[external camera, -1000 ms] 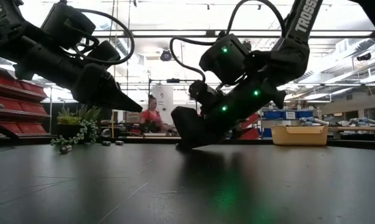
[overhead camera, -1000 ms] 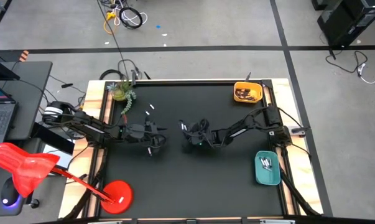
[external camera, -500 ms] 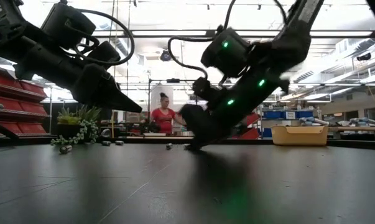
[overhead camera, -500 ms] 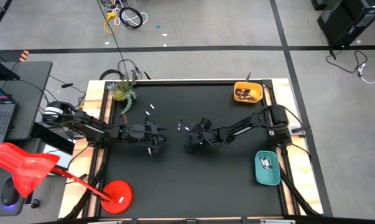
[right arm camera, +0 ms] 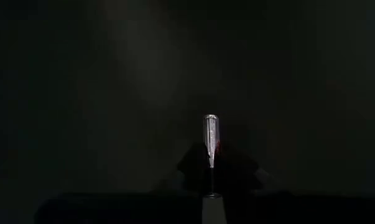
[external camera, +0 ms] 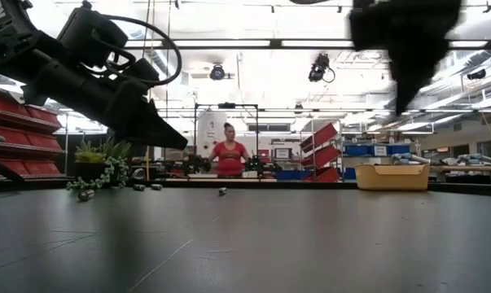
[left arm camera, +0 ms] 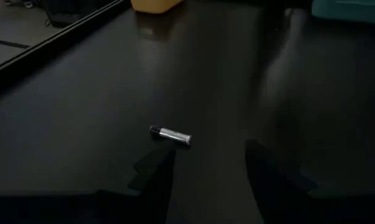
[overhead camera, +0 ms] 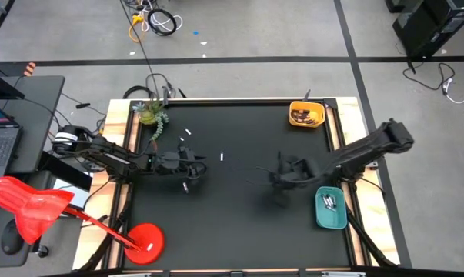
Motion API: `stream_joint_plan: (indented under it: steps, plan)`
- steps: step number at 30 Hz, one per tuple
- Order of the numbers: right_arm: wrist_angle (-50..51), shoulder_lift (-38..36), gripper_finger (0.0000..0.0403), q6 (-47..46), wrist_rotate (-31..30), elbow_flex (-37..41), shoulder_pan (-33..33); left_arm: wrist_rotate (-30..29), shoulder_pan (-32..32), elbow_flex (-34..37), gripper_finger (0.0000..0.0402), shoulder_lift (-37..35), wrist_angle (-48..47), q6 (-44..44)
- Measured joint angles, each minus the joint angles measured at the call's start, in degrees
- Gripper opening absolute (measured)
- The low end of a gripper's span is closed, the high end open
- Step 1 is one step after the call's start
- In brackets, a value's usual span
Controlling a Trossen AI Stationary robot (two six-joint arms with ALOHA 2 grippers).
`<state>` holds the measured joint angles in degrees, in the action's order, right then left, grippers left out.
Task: Sort batteries
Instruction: Put the silver battery into the green bin
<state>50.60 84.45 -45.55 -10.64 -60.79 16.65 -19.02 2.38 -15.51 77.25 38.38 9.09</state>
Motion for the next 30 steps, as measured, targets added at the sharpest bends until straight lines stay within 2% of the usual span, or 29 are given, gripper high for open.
stream_joint_plan:
  steps: [7, 12, 19, 25, 28, 30]
  plan:
    - [22.06, -5.87, 0.0029, -26.80, 20.09, -1.85, 9.72, 1.95, 0.02, 0.00, 0.0198, 0.00, 2.52, 1.71]
    - [28.63, -6.26, 0.0048, -40.61, 26.16, -0.22, 16.59, 3.22, 0.04, 0.00, 0.0198, 0.00, 2.68, 1.94]
    - [23.06, -5.14, 0.0072, -45.38, 27.38, 6.60, 20.75, 3.21, 0.04, 0.00, 0.0198, 0.00, 2.53, 1.87]
    - [28.04, -5.10, 0.0088, -42.93, 35.13, 4.61, 19.24, 3.21, 0.04, 0.00, 0.0198, 0.00, 2.46, 1.77]
    - [31.90, -5.45, 0.0090, -42.73, 32.29, 0.89, 18.00, 3.21, -0.03, 0.00, 0.0198, 0.00, 2.46, 1.70]
    - [32.36, -5.45, 0.0089, -41.67, 26.13, -1.88, 16.78, 3.21, -0.03, 0.00, 0.0198, 0.00, 2.64, 1.67]
